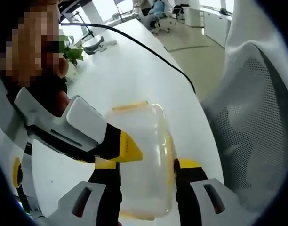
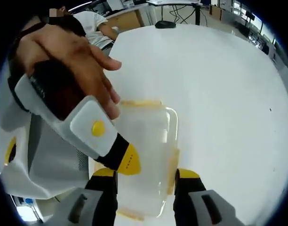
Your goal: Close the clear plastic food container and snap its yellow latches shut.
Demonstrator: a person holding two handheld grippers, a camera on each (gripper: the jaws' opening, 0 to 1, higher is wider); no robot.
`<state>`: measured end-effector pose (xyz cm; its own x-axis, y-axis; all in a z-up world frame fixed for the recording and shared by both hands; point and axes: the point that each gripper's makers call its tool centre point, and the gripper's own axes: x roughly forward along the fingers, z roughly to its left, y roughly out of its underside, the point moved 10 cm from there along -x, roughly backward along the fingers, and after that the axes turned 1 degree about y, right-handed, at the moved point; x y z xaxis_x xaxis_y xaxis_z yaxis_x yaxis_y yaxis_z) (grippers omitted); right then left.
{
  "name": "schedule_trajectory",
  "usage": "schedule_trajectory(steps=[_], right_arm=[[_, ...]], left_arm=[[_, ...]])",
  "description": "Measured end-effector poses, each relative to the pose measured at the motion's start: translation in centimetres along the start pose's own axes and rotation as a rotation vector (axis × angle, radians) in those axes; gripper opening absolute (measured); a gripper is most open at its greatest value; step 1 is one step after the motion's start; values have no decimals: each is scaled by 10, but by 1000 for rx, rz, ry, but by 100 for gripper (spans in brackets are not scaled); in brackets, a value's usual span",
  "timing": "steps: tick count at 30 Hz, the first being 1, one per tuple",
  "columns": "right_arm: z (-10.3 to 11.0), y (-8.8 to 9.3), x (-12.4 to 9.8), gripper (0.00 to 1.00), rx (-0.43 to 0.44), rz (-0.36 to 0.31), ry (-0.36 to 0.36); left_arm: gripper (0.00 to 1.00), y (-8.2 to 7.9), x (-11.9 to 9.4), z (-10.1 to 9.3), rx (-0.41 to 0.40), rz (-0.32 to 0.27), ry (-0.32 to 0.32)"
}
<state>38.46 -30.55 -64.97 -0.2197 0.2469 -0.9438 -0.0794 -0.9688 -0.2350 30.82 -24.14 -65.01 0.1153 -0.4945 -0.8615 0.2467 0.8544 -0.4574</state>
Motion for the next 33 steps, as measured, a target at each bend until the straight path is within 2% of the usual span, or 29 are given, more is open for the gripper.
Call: schedule_trajectory(steps=[2,4,5,6,9,10,12,13,15,17,19,21,22,23,24,26,27,33], right_arm=[[1,0,0,46,-1,-2,-2],[2,0,0,46,-4,-10,-6],[2,0,0,46,-4,-13,-6],[1,1,0,46,-1,-16,-6],[1,1,0,46,4,-25,-4],[2,2,0,46,8,-26,-2],[2,2,1,46,5,-27,1],[2,2,1,46,2,-26,3],[3,1,1,46,-1,-22,9],[3,1,1,46,0,-22,11],[3,2,1,46,-5,-24,10],[3,2,0,46,-11,-24,14],[3,3,0,46,-10,-26,18],[2,3,-1,46,0,-35,32],[3,6,-1,46,4,-44,33],[1,9,-2,46,12,-71,27],[2,9,-2,46,7,-73,26],[0,4,-2,46,15,-30,19]], left_arm=[[42,0,-1,1,3,4,17],[42,0,-3,5,-48,-7,57],[42,0,-4,7,-40,-9,63],[41,1,-4,8,-65,-18,69],[41,-2,-2,5,-49,-1,58],[41,-3,-1,2,-76,14,25],[41,-5,1,-3,-30,43,-13],[41,-6,2,-5,-52,45,-21],[41,-7,2,-7,-34,56,-32],[40,-6,2,-5,-50,55,-33],[39,-6,3,-7,-40,58,-48],[39,-5,5,-9,-1,76,-97],[38,-5,6,-10,2,71,-93],[36,-1,-1,-4,40,118,-181],[35,-4,1,-7,-1,75,-133],[36,-5,1,-8,16,77,-128],[37,-5,1,-7,51,79,-120],[38,-3,-1,-5,10,49,-91]])
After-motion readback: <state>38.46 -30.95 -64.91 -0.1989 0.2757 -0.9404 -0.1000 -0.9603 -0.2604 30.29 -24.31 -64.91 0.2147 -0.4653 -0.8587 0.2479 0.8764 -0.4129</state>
